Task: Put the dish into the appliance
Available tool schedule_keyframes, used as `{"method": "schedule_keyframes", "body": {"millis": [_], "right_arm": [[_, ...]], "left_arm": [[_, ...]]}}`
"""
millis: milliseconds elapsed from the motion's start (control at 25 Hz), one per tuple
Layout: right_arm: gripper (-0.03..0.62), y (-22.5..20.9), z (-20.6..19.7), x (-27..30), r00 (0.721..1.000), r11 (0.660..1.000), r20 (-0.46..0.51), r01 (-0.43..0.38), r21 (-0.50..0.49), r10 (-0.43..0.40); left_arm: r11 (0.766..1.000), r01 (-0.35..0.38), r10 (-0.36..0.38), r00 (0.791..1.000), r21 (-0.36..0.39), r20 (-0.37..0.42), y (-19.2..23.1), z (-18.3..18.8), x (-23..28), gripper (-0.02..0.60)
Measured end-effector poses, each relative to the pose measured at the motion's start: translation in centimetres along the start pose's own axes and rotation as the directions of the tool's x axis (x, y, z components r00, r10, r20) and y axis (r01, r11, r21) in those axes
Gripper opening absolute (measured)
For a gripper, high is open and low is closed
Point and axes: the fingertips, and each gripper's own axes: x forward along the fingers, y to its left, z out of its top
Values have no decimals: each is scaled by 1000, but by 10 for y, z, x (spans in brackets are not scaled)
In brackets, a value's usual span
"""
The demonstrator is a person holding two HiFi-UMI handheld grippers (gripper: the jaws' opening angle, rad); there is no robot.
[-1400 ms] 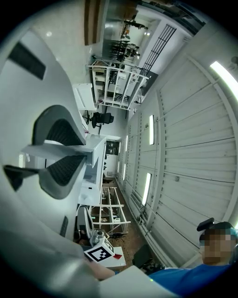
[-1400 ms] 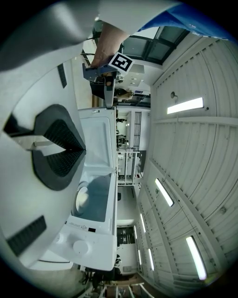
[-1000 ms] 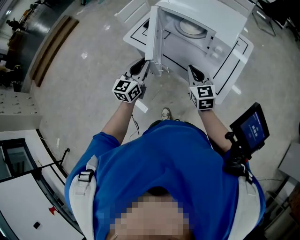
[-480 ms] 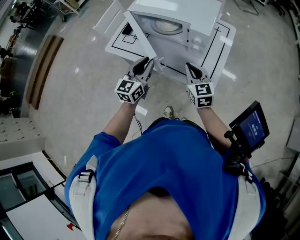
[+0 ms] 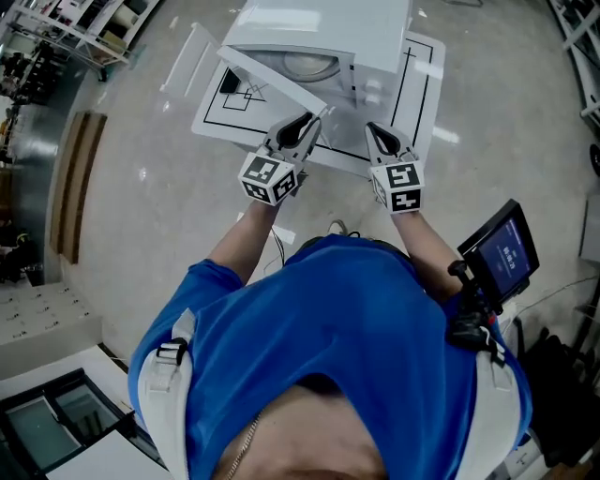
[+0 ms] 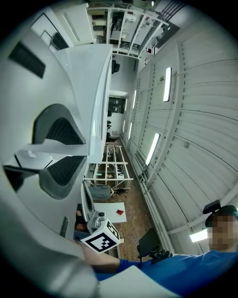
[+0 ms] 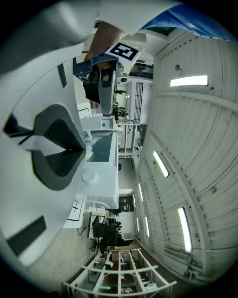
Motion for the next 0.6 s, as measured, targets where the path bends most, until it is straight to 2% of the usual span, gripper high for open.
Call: {"method": "schedule_keyframes", "body": {"millis": [360, 600], "right_arm": [[3, -26, -3, 2, 996, 996, -6, 92, 22, -91], [2, -39, 0, 1, 991, 991, -3, 132, 26, -132]], "left_arm": [[997, 74, -74, 997, -4, -21, 14, -2, 49, 72], [997, 75, -75, 996, 10, -50, 19, -2, 76, 72]]}}
